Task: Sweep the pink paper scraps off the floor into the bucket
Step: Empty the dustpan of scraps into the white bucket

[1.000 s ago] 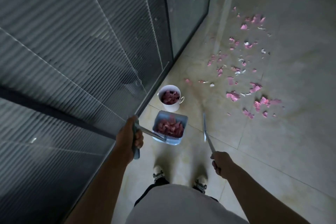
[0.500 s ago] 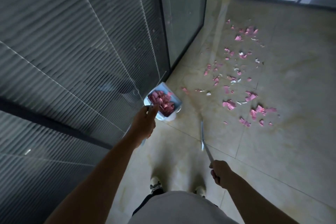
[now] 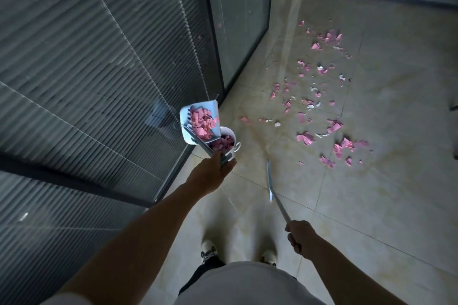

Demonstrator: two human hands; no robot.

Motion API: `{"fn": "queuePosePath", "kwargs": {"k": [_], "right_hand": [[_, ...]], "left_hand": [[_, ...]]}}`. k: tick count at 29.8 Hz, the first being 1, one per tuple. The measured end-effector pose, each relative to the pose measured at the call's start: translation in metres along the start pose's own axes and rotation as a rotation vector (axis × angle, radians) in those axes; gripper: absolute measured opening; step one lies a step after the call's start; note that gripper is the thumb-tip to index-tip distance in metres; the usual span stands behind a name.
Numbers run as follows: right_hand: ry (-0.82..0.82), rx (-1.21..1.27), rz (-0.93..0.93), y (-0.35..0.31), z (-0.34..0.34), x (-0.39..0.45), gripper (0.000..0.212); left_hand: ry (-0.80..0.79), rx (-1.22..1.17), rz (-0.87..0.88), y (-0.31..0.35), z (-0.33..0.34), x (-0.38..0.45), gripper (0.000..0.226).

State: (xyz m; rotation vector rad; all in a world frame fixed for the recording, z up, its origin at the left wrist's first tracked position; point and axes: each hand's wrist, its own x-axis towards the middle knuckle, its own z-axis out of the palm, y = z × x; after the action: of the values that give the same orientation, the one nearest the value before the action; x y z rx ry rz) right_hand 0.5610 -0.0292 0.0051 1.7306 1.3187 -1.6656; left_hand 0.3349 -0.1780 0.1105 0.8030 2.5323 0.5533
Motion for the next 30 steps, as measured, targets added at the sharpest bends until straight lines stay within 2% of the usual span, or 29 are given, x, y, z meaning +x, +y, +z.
{"fn": "queuePosePath", "kwargs": {"k": [10, 15, 30], "right_hand": [[0.003, -0.008, -0.002, 0.002, 0.001, 0.004, 0.006], [0.002, -0.014, 0.001, 0.004, 0.000, 0.002, 0.010], [0.016, -0.017, 0.005, 0.013, -0.004, 0.002, 0.015]], "left_hand": [[-0.212, 0.341, 0.054, -0.016, 0.021, -0.005, 0.054], [-0.271, 0.457, 0.104, -0.026, 0.033, -0.013, 0.054], [-0.223, 0.538, 0.143, -0.032, 0.046, -0.022, 0.052]]}}
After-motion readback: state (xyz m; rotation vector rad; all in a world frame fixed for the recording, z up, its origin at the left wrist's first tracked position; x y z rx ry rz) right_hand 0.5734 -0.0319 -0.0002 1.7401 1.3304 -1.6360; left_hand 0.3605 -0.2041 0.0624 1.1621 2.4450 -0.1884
